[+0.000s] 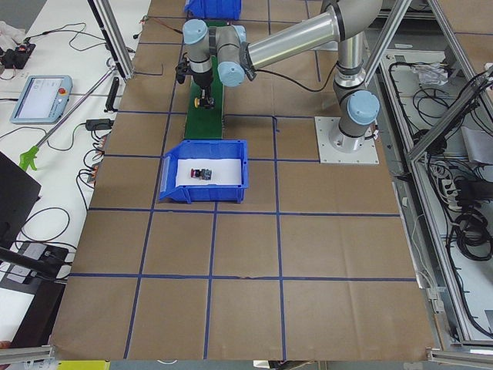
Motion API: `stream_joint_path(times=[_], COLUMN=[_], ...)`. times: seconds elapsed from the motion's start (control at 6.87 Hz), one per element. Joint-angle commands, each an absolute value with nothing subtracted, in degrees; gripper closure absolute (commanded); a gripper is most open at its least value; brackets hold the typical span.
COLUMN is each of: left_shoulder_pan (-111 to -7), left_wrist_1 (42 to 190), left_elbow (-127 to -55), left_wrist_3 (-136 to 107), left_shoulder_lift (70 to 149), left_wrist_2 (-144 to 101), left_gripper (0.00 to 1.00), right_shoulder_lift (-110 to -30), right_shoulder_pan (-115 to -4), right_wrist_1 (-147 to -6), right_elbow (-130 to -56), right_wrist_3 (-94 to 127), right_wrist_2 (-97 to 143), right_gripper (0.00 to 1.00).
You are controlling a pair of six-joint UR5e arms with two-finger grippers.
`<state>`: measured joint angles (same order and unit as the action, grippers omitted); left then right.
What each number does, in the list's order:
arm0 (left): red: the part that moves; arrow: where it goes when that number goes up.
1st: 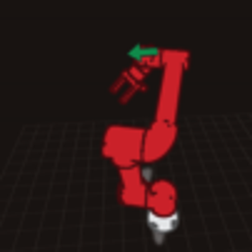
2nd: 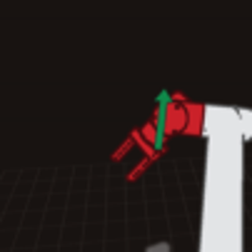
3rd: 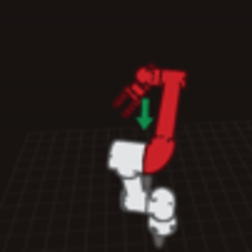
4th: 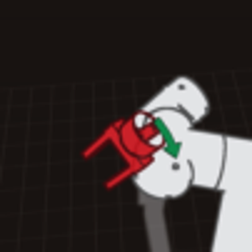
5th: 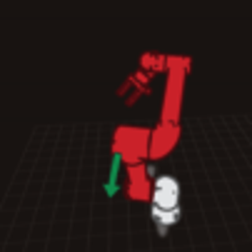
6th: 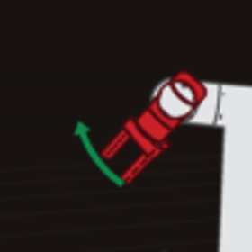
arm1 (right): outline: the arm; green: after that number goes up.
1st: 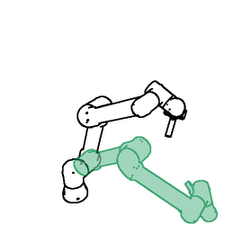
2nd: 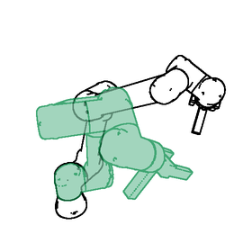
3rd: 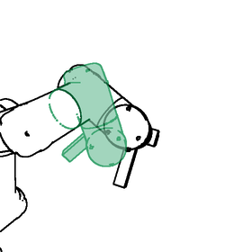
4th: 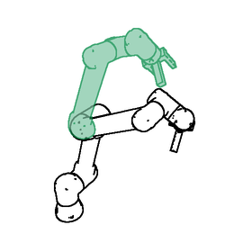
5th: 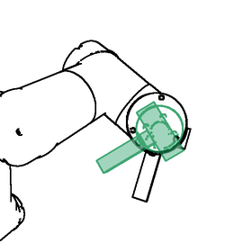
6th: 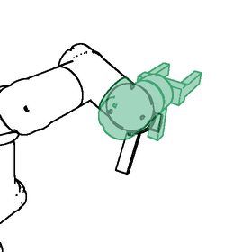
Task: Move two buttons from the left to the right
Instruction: 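Carry the yellow button with the left gripper onto the conveyor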
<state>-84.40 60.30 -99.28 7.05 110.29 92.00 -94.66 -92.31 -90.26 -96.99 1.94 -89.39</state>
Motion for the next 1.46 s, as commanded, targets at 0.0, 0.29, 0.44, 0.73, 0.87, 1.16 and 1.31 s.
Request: stream_joint_path(times=[0.0, 0.29, 0.44, 0.73, 0.87, 1.16, 1.31], left_shoulder_pan=[-84.46, -84.46, -84.46, -84.55, -84.55, -84.55, -84.38], left_wrist_1=[54.94, 55.02, 55.11, 55.72, 58.86, 73.50, 75.57], left_elbow=[-101.78, -101.16, -101.16, -100.38, -98.37, -90.48, -88.00], left_wrist_3=[6.95, 5.55, 5.28, 5.27, 5.36, 5.36, 5.45], left_shoulder_lift=[111.62, 110.74, 110.92, 109.35, 107.86, 104.25, 104.24], left_wrist_2=[91.85, 90.89, 90.79, 90.88, 90.88, 90.88, 90.97], left_gripper=[0.96, 0.01, 0.00, 0.00, 0.00, 0.00, 0.00], right_shoulder_lift=[-94.66, -94.66, -94.75, -95.10, -95.18, -95.27, -95.36], right_shoulder_pan=[-92.29, -92.29, -92.29, -92.28, -92.37, -92.37, -92.37], right_wrist_1=[-90.26, -90.35, -90.18, -89.65, -89.65, -89.39, -89.47], right_elbow=[-97.12, -97.11, -97.29, -97.29, -97.29, -96.77, -96.59], right_wrist_3=[1.93, 1.93, 1.93, 2.02, 1.93, 2.02, 2.02], right_wrist_2=[-89.38, -89.38, -89.47, -89.47, -89.39, -89.12, -89.30], right_gripper=[0.00, 0.00, 0.00, 0.00, 0.00, 0.00, 0.00])
